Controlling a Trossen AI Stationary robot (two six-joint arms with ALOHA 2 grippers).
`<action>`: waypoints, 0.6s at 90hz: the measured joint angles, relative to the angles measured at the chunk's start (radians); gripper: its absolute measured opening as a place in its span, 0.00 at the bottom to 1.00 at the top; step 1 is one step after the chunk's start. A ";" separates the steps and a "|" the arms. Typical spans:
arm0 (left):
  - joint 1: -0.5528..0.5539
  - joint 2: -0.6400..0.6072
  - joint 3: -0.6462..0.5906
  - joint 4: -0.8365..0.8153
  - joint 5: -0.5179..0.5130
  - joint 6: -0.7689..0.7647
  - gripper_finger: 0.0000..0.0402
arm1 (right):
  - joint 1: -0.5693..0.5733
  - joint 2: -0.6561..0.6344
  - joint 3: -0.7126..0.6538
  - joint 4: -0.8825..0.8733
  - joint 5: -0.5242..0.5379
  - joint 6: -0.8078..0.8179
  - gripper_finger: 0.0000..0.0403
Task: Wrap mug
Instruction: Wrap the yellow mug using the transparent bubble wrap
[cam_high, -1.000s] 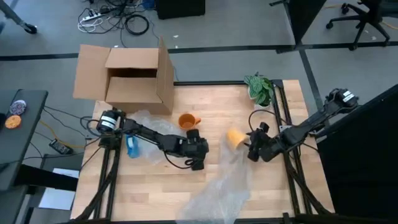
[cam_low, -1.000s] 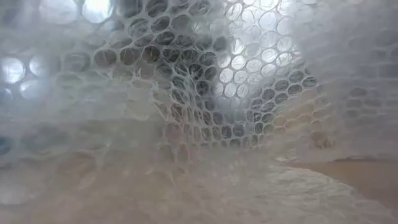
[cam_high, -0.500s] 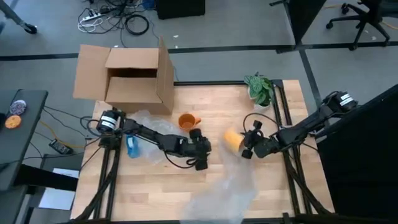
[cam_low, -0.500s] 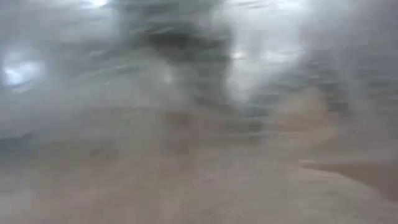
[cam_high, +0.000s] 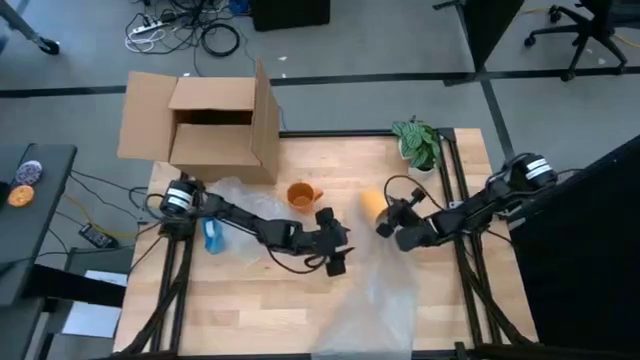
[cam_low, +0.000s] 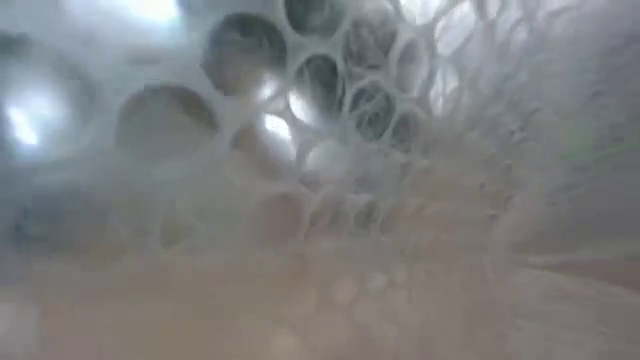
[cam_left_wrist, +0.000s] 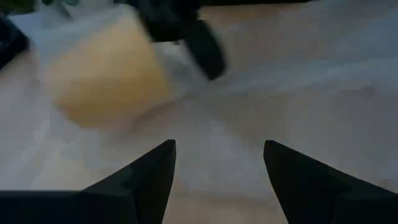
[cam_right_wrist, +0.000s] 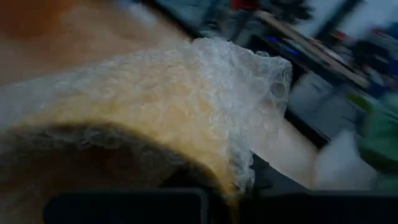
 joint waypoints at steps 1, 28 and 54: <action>0.001 0.004 0.000 0.004 0.001 0.000 0.57 | -0.006 0.006 0.000 0.006 0.008 0.008 0.00; 0.024 -0.028 0.004 -0.191 -0.004 0.096 0.57 | -0.229 0.113 0.002 0.154 0.098 0.085 0.00; 0.095 -0.289 0.110 -0.559 -0.091 0.169 0.57 | -0.370 0.113 0.003 0.211 0.023 0.037 0.00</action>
